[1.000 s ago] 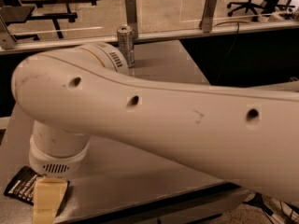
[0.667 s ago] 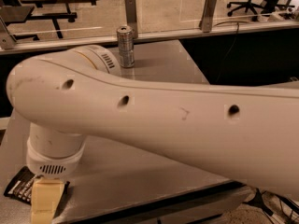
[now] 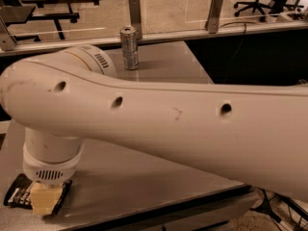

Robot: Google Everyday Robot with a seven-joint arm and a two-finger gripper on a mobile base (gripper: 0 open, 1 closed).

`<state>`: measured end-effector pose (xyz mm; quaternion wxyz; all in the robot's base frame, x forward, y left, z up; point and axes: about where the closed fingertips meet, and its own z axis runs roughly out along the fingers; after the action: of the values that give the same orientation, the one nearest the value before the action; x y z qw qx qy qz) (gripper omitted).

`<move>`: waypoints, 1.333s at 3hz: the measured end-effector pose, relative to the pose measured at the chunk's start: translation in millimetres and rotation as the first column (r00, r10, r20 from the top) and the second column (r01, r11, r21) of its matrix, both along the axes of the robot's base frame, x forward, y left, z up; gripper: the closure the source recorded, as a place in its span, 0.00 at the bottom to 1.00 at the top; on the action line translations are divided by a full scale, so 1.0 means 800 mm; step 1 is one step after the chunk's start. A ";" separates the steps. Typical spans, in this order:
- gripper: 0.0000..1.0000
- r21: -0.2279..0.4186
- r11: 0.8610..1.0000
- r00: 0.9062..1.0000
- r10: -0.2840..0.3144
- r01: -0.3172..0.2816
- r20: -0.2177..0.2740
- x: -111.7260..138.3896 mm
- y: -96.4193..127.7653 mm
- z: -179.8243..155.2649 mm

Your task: Move rxbar chocolate near redbull can

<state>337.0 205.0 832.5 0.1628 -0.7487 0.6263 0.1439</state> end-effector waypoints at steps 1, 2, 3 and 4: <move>0.64 -0.010 1.000 1.000 -0.003 0.003 0.000 -0.005 -0.001 0.000; 0.87 -0.021 1.000 1.000 -0.014 0.014 0.008 -0.005 -0.006 0.001; 1.00 -0.030 0.999 0.999 -0.032 0.033 0.017 0.003 -0.014 0.003; 1.00 -0.021 0.996 0.996 -0.082 0.083 0.023 0.041 -0.044 0.020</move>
Offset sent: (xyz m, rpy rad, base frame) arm -0.0012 -0.0106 -0.0018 -0.0361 -0.0080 -0.0322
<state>369.6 169.8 848.7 0.1673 -0.7254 0.6564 0.1222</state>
